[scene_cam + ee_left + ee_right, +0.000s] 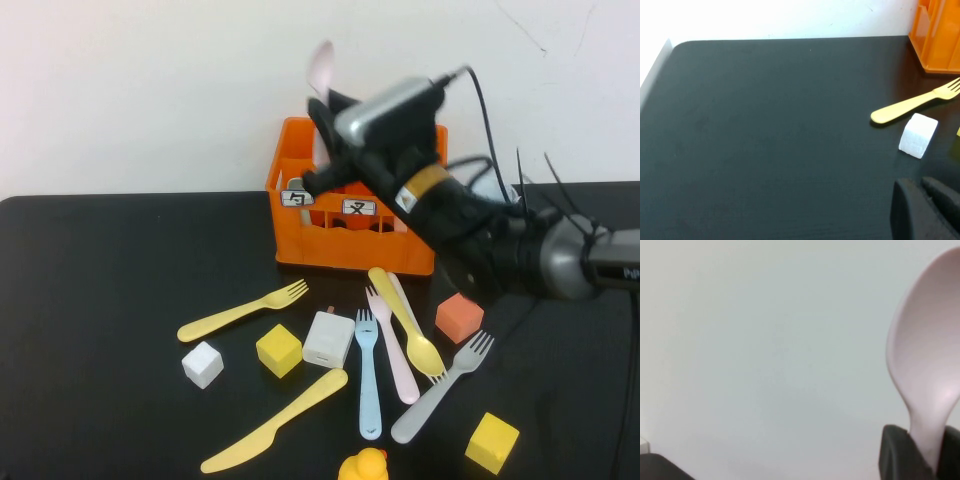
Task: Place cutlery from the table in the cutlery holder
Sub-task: Place the spoon on the box
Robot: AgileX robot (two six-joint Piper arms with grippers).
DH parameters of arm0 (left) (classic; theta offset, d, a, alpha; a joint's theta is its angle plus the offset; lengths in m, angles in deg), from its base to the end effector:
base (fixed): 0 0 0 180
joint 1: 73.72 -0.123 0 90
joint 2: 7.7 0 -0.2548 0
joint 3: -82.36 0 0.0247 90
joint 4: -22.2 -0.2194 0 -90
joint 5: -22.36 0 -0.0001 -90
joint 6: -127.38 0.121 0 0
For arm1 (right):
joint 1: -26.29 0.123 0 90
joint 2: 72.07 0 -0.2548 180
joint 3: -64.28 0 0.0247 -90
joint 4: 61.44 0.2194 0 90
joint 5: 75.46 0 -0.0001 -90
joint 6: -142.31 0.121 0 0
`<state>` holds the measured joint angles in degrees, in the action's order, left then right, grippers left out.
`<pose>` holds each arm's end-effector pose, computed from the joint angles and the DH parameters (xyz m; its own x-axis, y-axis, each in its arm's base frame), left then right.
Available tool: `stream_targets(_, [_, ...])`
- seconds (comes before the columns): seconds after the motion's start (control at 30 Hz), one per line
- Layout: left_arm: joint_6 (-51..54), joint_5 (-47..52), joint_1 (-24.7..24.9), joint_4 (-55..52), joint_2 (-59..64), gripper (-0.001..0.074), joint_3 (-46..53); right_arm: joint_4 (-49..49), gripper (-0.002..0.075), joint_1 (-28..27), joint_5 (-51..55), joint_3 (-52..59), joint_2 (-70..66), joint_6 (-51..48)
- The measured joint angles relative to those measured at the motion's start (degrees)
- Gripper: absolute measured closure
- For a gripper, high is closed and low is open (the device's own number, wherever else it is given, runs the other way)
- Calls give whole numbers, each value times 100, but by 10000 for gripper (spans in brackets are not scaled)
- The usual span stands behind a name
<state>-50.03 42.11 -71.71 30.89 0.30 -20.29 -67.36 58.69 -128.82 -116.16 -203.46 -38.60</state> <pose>0.0808 -0.0090 0.1697 -0.2638 -0.0882 -0.9605 0.0589 0.9925 -0.1073 0.3900 0.2593 0.2145 0.2255 0.0515 -0.9729 -0.5865 0.8045 -0.0934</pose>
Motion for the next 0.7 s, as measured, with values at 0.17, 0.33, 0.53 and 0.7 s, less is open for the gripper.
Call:
stream_targets(0.17, [0, 0, 0, 0, 0, 736, 0, -234, 599, 47, 616, -620, -43, 10])
stream_targets(0.33, [0, 0, 0, 0, 0, 736, 0, -269, 599, 47, 707, -868, -444, 162])
stream_targets(0.53, [0, 0, 0, 0, 0, 736, 0, -269, 598, 47, 707, -878, -832, 278])
stream_targets(0.7, [0, 0, 0, 0, 0, 736, 0, -269, 519, 47, 707, -878, -901, 414])
